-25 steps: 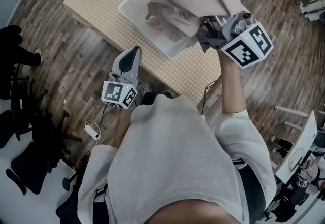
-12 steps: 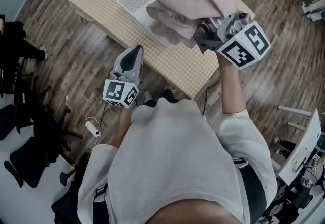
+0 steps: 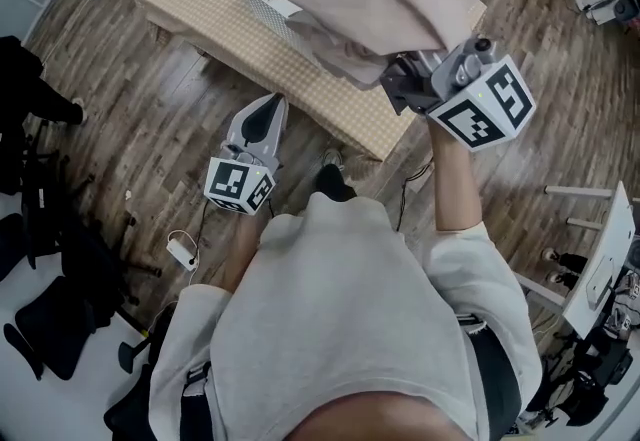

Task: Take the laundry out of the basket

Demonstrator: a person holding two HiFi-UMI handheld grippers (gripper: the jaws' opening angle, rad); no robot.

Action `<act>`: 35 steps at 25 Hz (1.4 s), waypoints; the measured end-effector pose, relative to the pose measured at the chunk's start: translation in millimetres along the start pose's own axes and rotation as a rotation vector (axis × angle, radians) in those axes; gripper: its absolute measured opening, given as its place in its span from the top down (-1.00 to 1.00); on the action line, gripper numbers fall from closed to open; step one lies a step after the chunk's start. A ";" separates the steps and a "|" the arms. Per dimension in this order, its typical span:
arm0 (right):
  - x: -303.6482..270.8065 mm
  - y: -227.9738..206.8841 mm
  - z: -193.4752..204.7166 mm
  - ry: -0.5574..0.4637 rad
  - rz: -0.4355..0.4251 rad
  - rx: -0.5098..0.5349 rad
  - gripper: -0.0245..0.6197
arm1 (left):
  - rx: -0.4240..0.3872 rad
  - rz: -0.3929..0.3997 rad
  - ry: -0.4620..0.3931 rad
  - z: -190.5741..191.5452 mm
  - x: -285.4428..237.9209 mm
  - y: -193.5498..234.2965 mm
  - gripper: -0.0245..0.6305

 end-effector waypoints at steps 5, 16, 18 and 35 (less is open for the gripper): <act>26.1 64.7 -24.5 -0.058 0.030 0.023 0.64 | 0.034 0.033 0.001 13.8 58.6 -19.1 0.89; 82.6 159.3 -32.3 0.031 0.054 -0.004 0.64 | 0.020 0.072 0.009 22.1 136.1 -64.0 0.89; 94.9 168.5 -36.6 0.028 0.054 -0.009 0.64 | 0.018 0.082 0.006 24.3 142.0 -75.4 0.89; 260.1 226.7 -45.3 0.095 0.024 -0.100 0.64 | -0.003 0.061 -0.008 73.8 197.1 -234.5 0.89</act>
Point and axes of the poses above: the fingertips, and each gripper's own axes: x backward along the fingers, y to its left, z out of its underside, the point moved 8 cm from there along x, backward along the fingers, and after that the axes turned 12 degrees about x, right-handed, at the moved point
